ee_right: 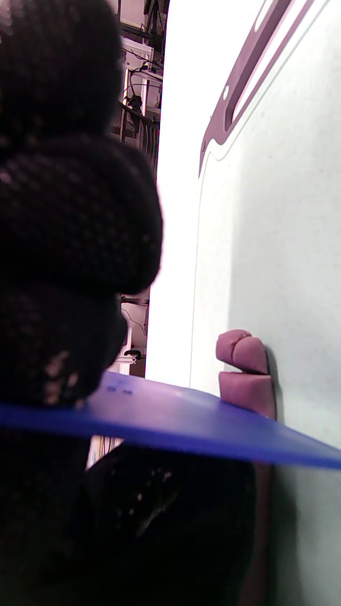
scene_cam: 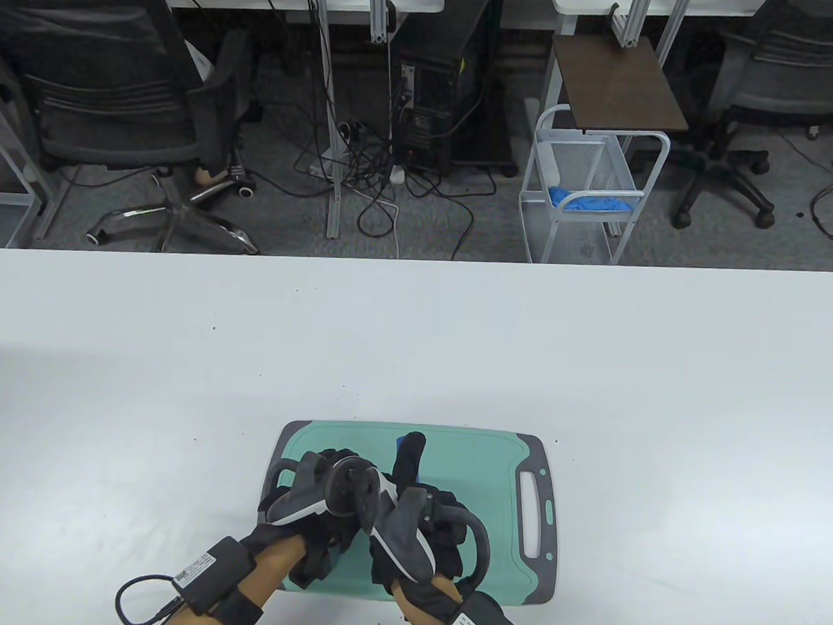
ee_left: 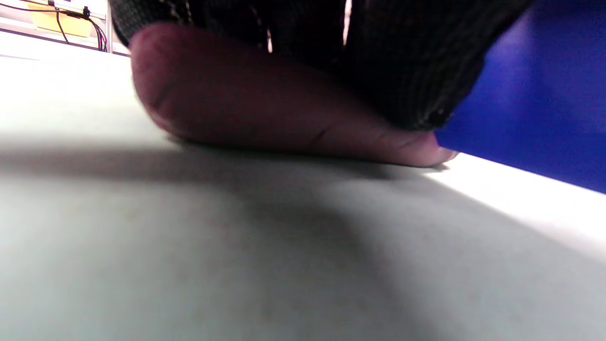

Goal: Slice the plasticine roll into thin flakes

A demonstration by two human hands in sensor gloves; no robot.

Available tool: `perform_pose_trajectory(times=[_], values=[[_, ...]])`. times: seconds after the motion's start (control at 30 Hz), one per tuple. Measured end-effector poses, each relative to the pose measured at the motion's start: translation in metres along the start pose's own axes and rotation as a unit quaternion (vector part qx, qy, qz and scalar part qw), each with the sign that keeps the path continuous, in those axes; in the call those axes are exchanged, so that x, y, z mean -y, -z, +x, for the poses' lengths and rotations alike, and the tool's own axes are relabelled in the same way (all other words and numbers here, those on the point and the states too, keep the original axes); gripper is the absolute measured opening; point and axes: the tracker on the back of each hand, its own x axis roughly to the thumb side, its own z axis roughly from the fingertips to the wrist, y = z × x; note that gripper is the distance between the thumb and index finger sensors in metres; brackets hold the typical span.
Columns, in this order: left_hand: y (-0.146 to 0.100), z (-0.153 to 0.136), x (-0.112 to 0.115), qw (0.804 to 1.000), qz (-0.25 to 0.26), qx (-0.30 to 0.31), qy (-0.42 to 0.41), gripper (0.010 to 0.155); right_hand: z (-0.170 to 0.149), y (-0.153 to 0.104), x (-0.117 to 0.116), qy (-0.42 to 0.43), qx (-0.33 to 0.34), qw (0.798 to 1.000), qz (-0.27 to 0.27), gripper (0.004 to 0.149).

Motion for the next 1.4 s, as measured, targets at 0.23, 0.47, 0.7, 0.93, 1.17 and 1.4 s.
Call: perform_pose_trajectory(times=[0.23, 0.47, 0.7, 0.93, 1.17, 1.4], values=[[0.000, 0.000, 0.000, 1.000, 0.000, 0.000, 0.000, 0.047, 0.004, 0.004, -0.006, -0.008, 0.005, 1.000, -0.011, 0.081], [0.000, 0.000, 0.000, 1.000, 0.000, 0.000, 0.000, 0.047, 0.005, 0.010, -0.014, -0.010, 0.004, 1.000, -0.021, 0.082], [0.000, -0.003, 0.001, 1.000, -0.007, -0.006, -0.021, 0.047, 0.008, 0.024, -0.021, -0.015, 0.007, 0.999, -0.035, 0.081], [0.000, -0.006, -0.001, 0.999, -0.036, 0.005, -0.020, 0.049, -0.005, 0.033, -0.023, 0.011, -0.008, 1.000, -0.017, 0.081], [0.000, -0.007, -0.002, 0.999, -0.032, -0.001, -0.011, 0.048, -0.022, 0.035, -0.018, 0.099, 0.030, 0.993, 0.056, 0.087], [-0.001, -0.006, -0.002, 1.000, -0.015, 0.001, 0.003, 0.051, -0.021, 0.020, -0.010, 0.160, 0.034, 0.984, 0.066, 0.087]])
